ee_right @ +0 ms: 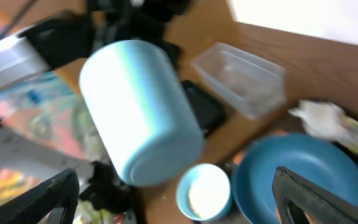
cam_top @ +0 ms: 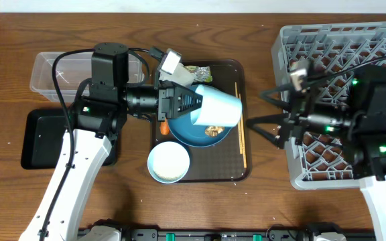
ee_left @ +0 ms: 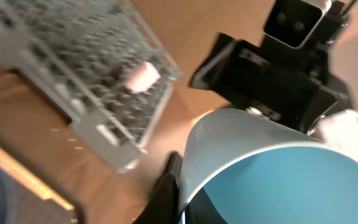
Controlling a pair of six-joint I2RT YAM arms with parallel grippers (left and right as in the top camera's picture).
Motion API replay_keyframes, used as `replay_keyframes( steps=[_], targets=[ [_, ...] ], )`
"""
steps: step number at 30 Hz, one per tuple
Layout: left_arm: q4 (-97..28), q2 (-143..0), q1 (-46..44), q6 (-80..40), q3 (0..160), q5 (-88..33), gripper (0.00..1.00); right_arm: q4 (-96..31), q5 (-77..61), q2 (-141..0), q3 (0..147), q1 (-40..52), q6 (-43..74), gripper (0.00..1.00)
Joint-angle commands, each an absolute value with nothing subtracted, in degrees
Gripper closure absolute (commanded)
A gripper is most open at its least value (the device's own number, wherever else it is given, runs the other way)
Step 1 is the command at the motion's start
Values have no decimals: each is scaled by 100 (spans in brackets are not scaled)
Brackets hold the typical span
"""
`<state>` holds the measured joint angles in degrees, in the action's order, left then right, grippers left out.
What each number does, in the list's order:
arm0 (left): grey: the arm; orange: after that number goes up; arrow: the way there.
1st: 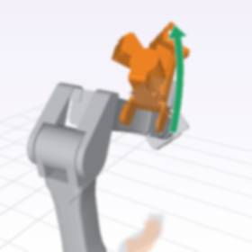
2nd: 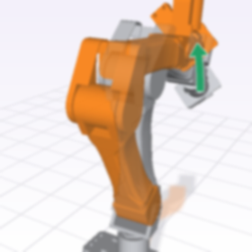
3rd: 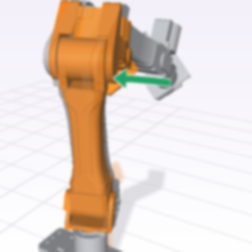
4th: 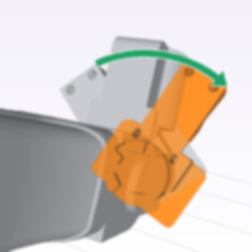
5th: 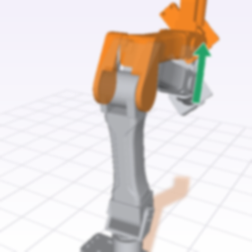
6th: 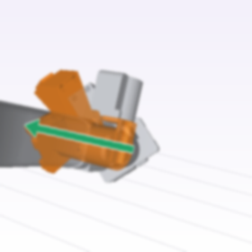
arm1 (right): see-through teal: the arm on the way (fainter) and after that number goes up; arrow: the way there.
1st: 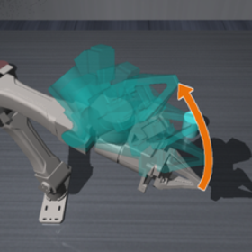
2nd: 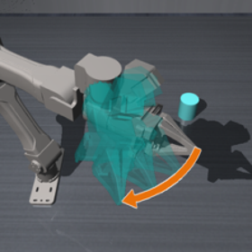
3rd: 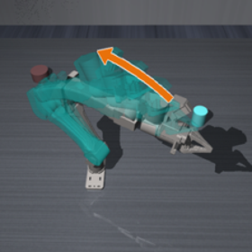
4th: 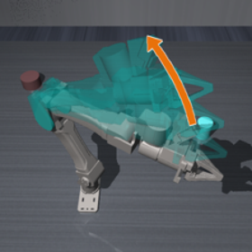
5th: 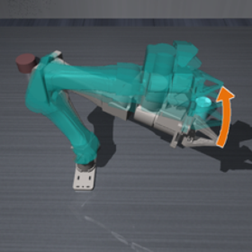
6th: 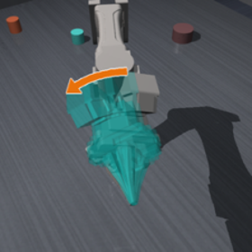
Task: Sort waste into correct bins and load items into the dishwasher rack
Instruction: 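Hand blue cup to right gripper and place it in the rack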
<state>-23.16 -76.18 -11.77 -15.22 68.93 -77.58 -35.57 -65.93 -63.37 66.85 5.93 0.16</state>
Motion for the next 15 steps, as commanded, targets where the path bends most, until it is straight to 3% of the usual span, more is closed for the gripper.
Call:
replay_keyframes(
  steps=[1, 10, 15],
  targets=[
    [-2255, -7629, -1164, -1577, 6993, -8635, 94, -3262, -6945, -6335, 6692, 1013, -69, 7],
    [-2132, -7620, -1170, -1640, 6993, -8805, 94, -2799, -6346, -6466, 6692, 1890, 38, 16],
    [-2091, -7616, -1170, -1638, 6993, -8801, 94, -2805, -6320, -6593, 6692, 2075, 38, 37]
  ],
)
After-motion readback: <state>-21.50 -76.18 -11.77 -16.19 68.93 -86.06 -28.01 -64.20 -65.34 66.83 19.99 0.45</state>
